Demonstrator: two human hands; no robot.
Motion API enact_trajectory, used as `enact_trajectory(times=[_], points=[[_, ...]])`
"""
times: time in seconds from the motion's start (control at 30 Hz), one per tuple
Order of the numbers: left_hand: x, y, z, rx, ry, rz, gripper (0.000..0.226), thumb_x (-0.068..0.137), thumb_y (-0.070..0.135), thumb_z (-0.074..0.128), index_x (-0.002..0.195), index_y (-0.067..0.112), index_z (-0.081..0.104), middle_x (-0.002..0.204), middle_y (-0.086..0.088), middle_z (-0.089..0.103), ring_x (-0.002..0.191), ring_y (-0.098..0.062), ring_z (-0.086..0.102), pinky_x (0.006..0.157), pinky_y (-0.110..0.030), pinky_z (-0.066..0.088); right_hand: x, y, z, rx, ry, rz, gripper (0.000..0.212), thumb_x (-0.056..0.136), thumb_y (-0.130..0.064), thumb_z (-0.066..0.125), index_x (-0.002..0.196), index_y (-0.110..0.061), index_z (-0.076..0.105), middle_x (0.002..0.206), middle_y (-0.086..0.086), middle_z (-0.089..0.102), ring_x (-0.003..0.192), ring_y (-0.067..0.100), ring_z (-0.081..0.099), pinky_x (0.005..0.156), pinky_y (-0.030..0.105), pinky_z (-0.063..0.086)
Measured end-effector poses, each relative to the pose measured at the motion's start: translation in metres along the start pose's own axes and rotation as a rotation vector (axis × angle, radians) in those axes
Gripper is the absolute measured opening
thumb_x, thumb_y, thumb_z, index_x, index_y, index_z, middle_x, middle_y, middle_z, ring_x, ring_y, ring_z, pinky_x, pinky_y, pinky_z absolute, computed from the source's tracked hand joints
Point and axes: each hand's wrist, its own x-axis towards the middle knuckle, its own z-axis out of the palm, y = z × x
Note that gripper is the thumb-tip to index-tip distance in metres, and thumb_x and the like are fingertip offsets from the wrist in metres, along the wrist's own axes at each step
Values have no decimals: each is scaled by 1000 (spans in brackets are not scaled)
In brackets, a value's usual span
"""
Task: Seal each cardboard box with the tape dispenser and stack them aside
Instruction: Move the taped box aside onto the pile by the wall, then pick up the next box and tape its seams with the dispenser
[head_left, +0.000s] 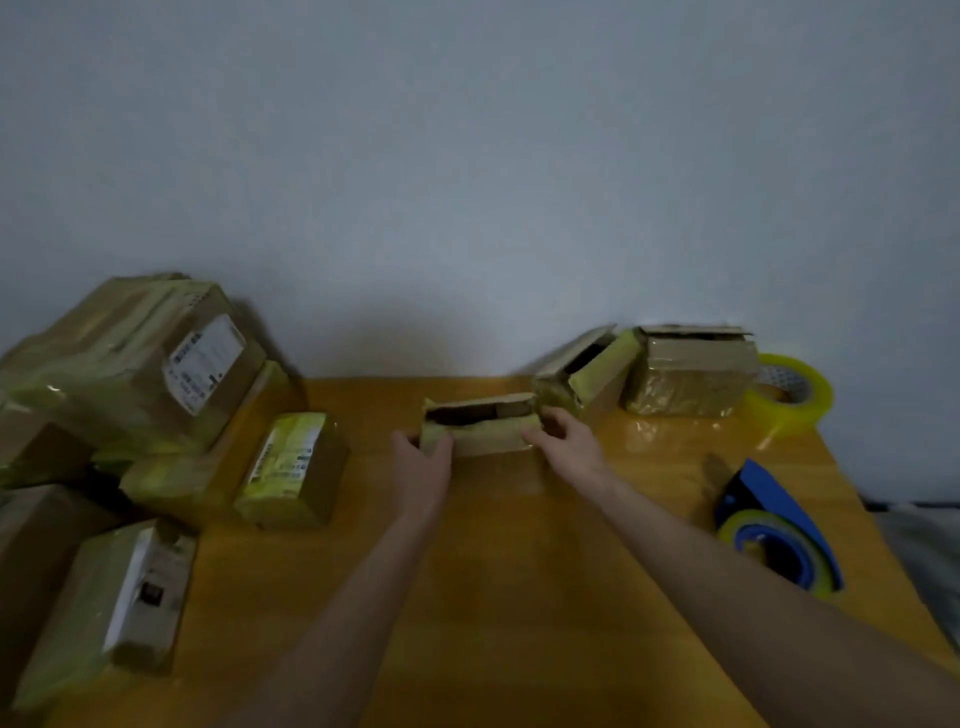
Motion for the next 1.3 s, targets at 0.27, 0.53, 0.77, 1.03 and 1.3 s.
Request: enact_trajectory(times=[0.27,0.53,0.77,1.03,1.3], points=[[-87,-38,18,-21,-96,44,44,86,49,62,120,28,45,102,10,55,83,-4,54,72,-30,49,-81,46,-44,87,-47,201,65,82,-38,74,137,-15,51,137,5,53,116,21,54,100,38,46],[-143,-56,36,310,-160,237,70,88,41,62,146,19,30,140,-6,39,120,-18,45,99,-32,43,-111,77,-90,-73,-146,246,38,86,-32,71,116,-12,61,77,1,58,61,12,54,48,22,44],[-155,-19,49,1079,-412,626,123,66,82,55,152,25,-11,160,2,-4,147,-22,-4,119,-51,1,-90,75,-126,-310,290,46,59,71,-71,66,96,-22,45,103,3,55,77,13,52,58,30,40],[-155,-20,59,1146,-303,745,93,78,57,65,150,33,10,150,1,24,137,-23,25,115,-42,20,-35,63,-118,-466,-12,81,95,70,-68,69,141,-15,34,134,9,53,113,29,57,86,44,55],[-117,-32,25,1018,-260,744,92,68,57,70,146,35,26,142,5,35,130,-21,34,106,-36,31,3,40,-91,-523,38,-24,66,76,-58,71,120,-15,48,116,8,60,101,28,60,76,40,55]])
